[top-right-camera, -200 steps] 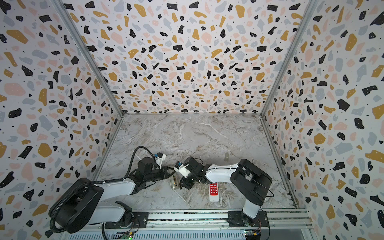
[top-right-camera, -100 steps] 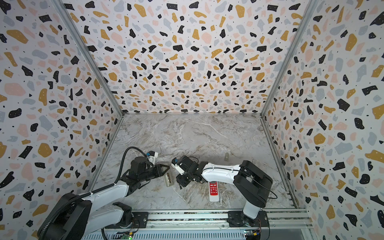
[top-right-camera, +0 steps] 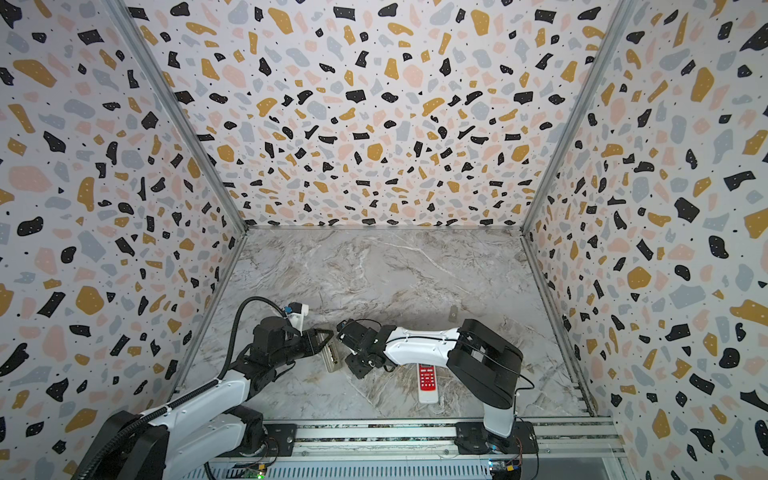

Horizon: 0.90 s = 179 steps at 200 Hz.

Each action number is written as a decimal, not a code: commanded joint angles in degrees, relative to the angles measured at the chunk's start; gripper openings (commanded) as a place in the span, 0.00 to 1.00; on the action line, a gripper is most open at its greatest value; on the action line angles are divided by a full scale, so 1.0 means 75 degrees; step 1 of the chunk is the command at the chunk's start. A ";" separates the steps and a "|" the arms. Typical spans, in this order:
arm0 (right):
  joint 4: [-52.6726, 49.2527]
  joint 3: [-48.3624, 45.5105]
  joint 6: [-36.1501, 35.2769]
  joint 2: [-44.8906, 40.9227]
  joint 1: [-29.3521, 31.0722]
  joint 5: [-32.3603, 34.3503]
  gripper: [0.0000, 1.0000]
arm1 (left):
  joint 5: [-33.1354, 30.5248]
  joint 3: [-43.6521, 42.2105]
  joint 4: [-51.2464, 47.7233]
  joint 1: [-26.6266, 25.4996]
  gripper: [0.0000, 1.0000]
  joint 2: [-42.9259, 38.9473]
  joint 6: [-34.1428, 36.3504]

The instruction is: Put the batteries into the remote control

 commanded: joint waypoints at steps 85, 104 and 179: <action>-0.0827 0.0390 0.0396 0.0391 0.0322 0.0503 0.18 | -0.0062 -0.0139 0.0216 0.0041 0.00 -0.0212 0.0138; -0.0903 0.0360 0.0403 0.0423 0.0326 0.0582 0.13 | -0.0058 -0.0118 0.0231 0.0049 0.00 -0.0224 0.0138; -0.0249 -0.0321 0.0294 -0.0560 0.0208 0.0552 0.00 | 0.0397 -0.0127 0.0877 0.0043 0.00 -0.0349 -0.0108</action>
